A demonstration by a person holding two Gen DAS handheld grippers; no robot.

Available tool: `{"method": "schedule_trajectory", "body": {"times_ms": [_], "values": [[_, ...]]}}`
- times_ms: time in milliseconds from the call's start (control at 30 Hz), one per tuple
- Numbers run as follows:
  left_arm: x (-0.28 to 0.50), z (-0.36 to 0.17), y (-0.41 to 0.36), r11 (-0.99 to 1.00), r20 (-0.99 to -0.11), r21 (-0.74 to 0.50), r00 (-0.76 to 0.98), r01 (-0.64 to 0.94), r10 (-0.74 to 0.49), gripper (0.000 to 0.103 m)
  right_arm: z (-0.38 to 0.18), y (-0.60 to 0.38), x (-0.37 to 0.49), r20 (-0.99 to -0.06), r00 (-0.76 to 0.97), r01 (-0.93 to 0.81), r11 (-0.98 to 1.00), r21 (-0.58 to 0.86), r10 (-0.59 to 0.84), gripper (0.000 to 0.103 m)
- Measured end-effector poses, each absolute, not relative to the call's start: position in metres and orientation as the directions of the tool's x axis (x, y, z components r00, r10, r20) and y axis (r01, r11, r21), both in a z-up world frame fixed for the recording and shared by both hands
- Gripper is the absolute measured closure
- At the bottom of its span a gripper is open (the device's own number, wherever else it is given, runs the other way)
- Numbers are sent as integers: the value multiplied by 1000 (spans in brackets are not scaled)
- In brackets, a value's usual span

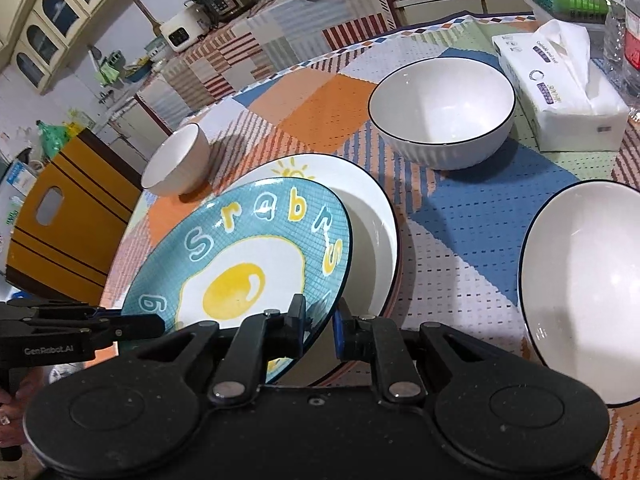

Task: Organize plates and bowls
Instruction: 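Lower the teal egg plate onto the sun plate with the right tool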

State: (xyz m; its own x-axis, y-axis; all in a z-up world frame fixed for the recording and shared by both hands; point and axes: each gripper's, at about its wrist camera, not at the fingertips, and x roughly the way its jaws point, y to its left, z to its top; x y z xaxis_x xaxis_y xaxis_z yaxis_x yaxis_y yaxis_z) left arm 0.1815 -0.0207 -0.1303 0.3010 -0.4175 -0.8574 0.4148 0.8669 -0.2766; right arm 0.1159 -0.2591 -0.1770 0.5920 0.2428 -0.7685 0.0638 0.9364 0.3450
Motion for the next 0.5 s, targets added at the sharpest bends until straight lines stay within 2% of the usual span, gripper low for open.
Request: {"method": "schedule_trajectory", "body": {"times_ms": [133,367,500], "values": [[183,-132,-22,866,-860,-281,292,413,-419,80,-166,-233,116,-824,551,23,984,174,133,72],[192,-138,-28,876,-875,-277,273,394,-399,80,-160,-215,126,-864,503,40,999,23,-1,68],[198,-141,-30,877,-884,-294,240,379,-401,80,-160,-215,129,-869,495,36,999,-2,-20,68]]}}
